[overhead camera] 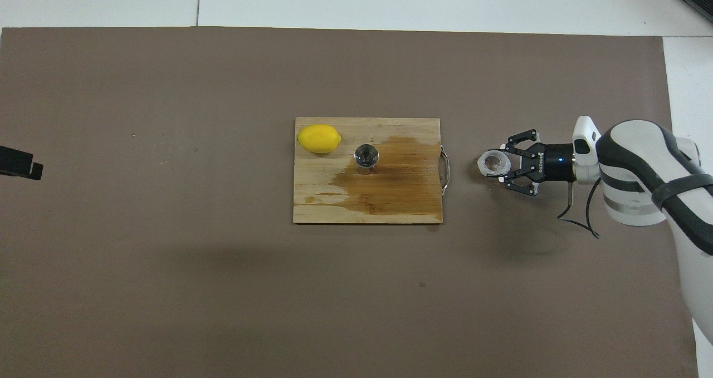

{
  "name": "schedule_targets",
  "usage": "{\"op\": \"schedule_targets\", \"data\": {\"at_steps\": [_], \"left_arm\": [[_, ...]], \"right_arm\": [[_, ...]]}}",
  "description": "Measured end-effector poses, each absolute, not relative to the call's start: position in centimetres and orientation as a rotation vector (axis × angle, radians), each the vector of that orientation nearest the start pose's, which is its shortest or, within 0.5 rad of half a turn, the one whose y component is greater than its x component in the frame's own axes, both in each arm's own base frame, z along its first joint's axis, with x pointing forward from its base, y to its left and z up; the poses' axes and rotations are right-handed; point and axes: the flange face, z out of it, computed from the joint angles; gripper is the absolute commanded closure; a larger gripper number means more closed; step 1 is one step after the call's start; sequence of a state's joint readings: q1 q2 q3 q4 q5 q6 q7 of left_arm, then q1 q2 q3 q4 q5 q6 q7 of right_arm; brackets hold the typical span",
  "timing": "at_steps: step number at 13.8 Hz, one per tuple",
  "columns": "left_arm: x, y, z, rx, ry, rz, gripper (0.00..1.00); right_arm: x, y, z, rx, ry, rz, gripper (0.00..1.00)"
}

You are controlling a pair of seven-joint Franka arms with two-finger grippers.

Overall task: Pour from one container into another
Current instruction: 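Lower the white cup onto the table and open the right gripper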

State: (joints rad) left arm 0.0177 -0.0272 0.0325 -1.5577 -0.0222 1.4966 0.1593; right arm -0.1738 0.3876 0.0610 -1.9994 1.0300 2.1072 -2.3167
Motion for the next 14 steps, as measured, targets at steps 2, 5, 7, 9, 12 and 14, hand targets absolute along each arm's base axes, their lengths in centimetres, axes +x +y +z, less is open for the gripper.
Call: {"op": "schedule_targets", "data": {"at_steps": [2, 5, 7, 9, 12, 14], "left_arm": [[53.8, 2.5, 63.9, -3.163, 0.175, 0.05, 0.0], [53.8, 2.5, 63.9, -3.163, 0.175, 0.05, 0.0], [53.8, 2.5, 63.9, -3.163, 0.175, 0.05, 0.0], [53.8, 2.5, 63.9, -3.163, 0.175, 0.05, 0.0], [53.8, 2.5, 63.9, -3.163, 0.175, 0.05, 0.0], [53.8, 2.5, 63.9, -3.163, 0.175, 0.05, 0.0]], "right_arm": [[59.3, -2.9, 30.4, -1.859, -1.749, -0.797, 0.0], [58.0, -2.5, 38.3, -2.05, -1.672, -0.568, 0.0], [57.3, -1.7, 40.7, -2.225, -1.542, -0.422, 0.0], [57.1, 0.2, 40.6, -2.409, -1.395, -0.243, 0.0], [57.1, 4.2, 40.4, -2.715, -1.171, -0.018, 0.0], [56.9, 5.9, 40.4, -2.912, -0.975, 0.067, 0.0]]}}
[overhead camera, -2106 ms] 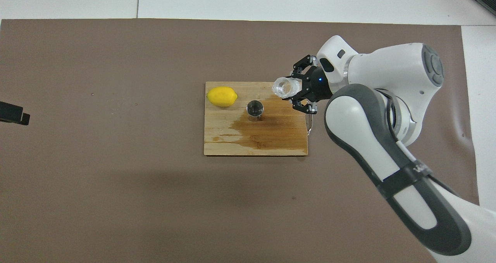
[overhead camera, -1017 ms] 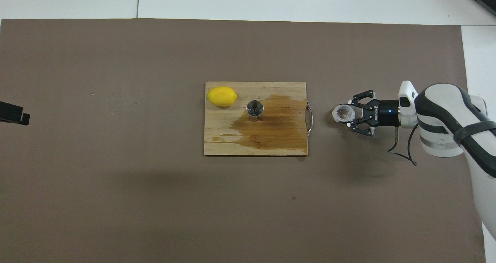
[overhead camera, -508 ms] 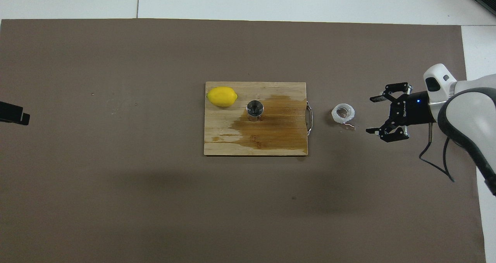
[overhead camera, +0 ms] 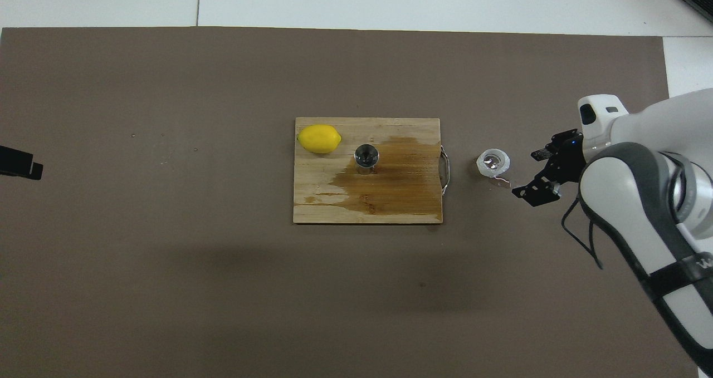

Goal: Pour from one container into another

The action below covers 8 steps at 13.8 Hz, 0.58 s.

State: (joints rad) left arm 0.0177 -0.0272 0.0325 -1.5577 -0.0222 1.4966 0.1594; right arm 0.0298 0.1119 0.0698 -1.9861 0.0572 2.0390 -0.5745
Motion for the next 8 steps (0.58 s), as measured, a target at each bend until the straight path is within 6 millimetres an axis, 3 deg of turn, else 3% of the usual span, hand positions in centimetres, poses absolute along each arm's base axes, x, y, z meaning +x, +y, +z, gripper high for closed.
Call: {"op": "schedule_targets", "data": {"at_steps": [4, 6, 8], "left_arm": [[53.8, 2.5, 63.9, -3.163, 0.175, 0.05, 0.0], [53.8, 2.5, 63.9, -3.163, 0.175, 0.05, 0.0], [53.8, 2.5, 63.9, -3.163, 0.175, 0.05, 0.0]], "right_arm": [[57.2, 4.6, 42.7, -3.1, -0.464, 0.175, 0.0], [57.4, 4.1, 46.7, -3.146, -0.242, 0.264, 0.0], [57.1, 3.2, 53.1, -3.155, -0.138, 0.306, 0.0]]}}
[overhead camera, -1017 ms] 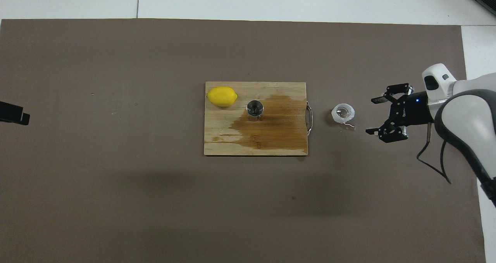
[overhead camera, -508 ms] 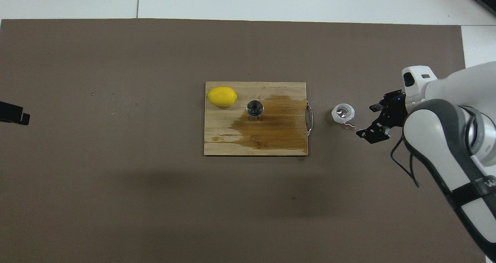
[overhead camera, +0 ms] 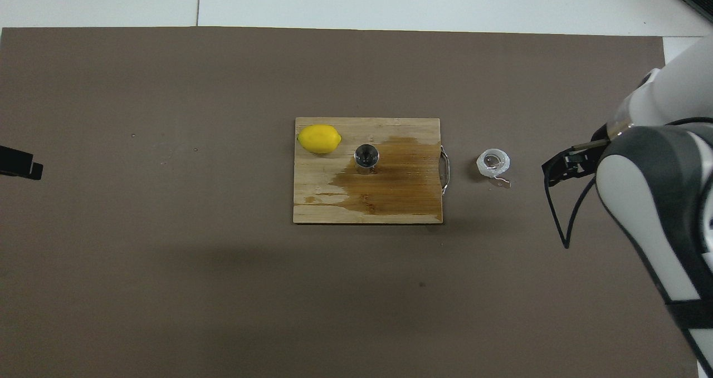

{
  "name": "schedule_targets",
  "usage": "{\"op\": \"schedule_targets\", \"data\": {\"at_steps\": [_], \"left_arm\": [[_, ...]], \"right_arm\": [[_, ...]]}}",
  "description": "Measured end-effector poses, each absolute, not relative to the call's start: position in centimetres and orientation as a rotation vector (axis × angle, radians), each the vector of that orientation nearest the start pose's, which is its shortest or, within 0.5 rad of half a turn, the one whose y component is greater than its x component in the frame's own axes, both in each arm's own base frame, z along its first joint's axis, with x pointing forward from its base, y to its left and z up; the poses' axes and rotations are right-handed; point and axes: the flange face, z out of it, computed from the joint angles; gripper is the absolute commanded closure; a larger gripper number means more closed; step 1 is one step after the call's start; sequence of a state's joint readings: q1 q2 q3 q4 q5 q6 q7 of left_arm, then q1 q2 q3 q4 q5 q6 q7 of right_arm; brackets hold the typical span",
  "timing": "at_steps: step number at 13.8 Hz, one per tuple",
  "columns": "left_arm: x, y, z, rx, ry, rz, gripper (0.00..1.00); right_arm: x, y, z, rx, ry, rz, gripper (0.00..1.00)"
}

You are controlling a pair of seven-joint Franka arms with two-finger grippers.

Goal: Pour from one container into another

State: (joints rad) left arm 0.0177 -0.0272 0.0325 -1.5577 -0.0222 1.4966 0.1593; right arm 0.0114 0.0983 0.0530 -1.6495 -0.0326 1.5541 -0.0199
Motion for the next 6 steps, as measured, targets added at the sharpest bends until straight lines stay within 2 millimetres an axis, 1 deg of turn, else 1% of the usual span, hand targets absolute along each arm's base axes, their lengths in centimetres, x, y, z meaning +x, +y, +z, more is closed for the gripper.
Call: {"op": "schedule_targets", "data": {"at_steps": [2, 3, 4, 5, 6], "left_arm": [[53.8, 2.5, 63.9, -3.163, 0.175, 0.05, 0.0], [53.8, 2.5, 63.9, -3.163, 0.175, 0.05, 0.0], [53.8, 2.5, 63.9, -3.163, 0.175, 0.05, 0.0], [53.8, 2.5, 63.9, -3.163, 0.175, 0.05, 0.0], [53.8, 2.5, 63.9, -3.163, 0.175, 0.05, 0.0]], "right_arm": [[55.9, 1.5, 58.9, -3.159, -0.074, 0.273, 0.0], [55.2, 0.8, 60.9, -3.155, -0.051, 0.24, 0.0], [54.6, 0.7, 61.9, -3.153, -0.046, 0.217, 0.0], [54.4, 0.8, 62.3, -3.154, -0.048, 0.209, 0.0], [54.5, 0.7, 62.2, -3.154, -0.046, 0.212, 0.0]]}}
